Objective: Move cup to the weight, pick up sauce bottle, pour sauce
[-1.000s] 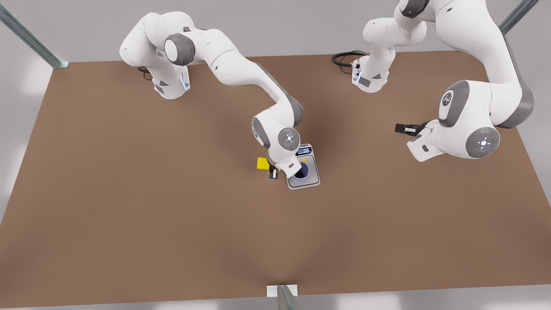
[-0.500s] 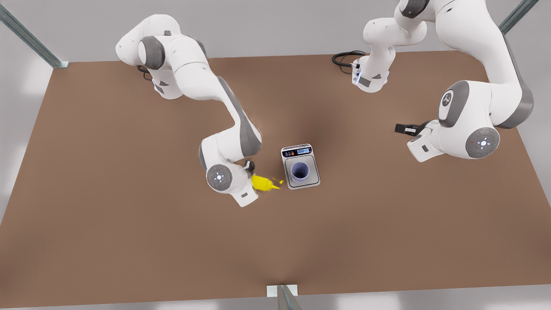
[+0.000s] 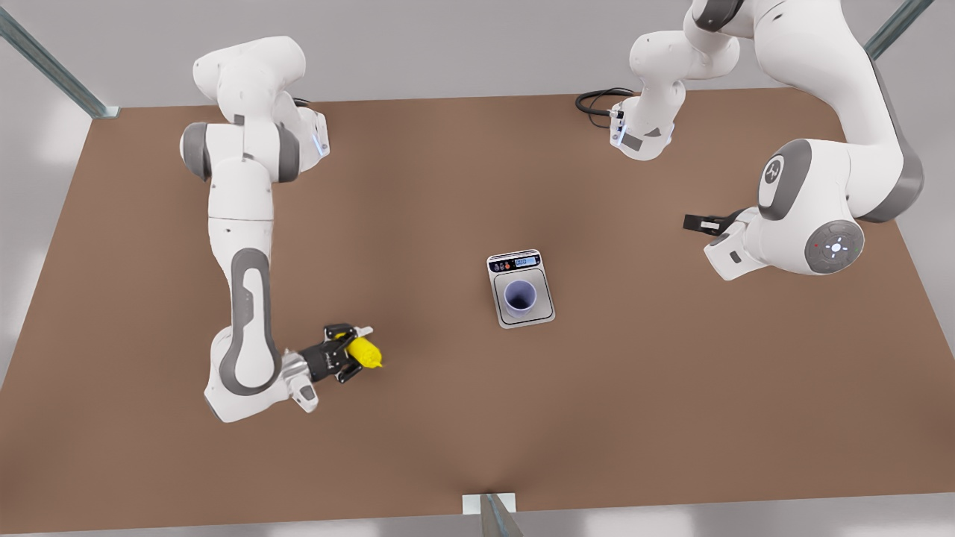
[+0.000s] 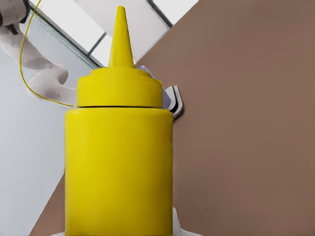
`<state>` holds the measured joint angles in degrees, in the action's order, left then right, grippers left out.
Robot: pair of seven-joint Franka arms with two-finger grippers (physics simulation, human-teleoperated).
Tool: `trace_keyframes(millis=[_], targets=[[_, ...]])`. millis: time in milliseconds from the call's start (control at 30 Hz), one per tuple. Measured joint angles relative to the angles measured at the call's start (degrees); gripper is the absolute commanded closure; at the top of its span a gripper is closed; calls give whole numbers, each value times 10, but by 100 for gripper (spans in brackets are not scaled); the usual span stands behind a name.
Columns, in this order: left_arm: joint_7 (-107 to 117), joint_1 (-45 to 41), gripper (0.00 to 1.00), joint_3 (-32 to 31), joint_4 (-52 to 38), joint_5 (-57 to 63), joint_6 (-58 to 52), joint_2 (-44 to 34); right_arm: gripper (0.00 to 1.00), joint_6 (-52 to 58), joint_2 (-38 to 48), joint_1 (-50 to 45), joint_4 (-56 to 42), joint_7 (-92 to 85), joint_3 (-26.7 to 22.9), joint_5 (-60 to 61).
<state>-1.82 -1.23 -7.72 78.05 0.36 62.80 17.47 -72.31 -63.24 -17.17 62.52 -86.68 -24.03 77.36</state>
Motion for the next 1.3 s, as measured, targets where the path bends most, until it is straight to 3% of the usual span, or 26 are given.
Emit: trace_keyframes(millis=[133, 767, 1300], targets=[[0, -1, 0, 0, -1, 1, 1, 0, 43, 13, -15, 37, 0, -77, 31, 52], [1, -5, 0, -7, -12, 30, 28, -1, 43, 34, -76, 65, 5, -330, 73, 172], [1, -6, 0, -17, -17, 65, 53, -3, 42, -20, -90, 76, 4, -422, 70, 181]])
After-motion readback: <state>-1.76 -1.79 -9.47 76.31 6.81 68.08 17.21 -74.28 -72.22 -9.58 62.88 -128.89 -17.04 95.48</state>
